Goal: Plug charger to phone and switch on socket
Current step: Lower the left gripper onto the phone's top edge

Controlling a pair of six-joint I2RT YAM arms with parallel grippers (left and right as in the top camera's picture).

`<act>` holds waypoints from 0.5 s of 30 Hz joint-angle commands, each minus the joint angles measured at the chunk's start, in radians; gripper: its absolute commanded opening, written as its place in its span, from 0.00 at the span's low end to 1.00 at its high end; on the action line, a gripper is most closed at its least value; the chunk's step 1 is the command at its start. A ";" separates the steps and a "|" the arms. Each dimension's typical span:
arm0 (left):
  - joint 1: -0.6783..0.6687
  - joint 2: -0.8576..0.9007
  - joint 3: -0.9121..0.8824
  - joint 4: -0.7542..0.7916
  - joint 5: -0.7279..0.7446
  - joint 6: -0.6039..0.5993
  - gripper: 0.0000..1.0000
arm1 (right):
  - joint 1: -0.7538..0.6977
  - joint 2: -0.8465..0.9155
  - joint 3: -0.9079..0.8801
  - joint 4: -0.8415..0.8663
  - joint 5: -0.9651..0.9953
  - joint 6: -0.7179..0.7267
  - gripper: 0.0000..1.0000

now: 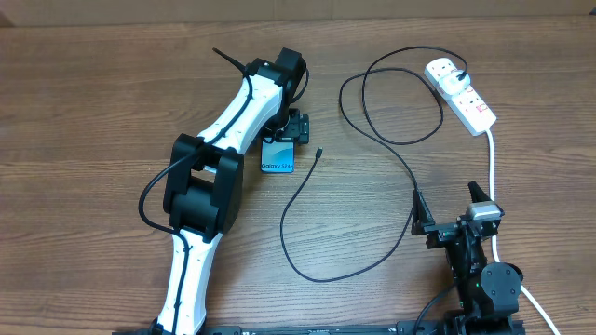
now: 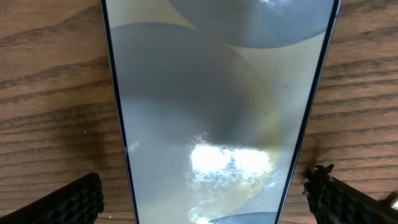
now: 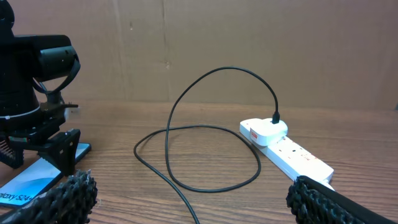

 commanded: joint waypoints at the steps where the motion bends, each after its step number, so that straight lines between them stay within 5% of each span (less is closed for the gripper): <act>1: 0.001 0.032 -0.009 0.002 -0.010 0.027 1.00 | -0.003 -0.005 -0.010 0.006 -0.001 0.003 1.00; 15: 0.019 0.071 -0.009 -0.005 0.015 0.071 1.00 | -0.003 -0.005 -0.010 0.006 -0.001 0.003 1.00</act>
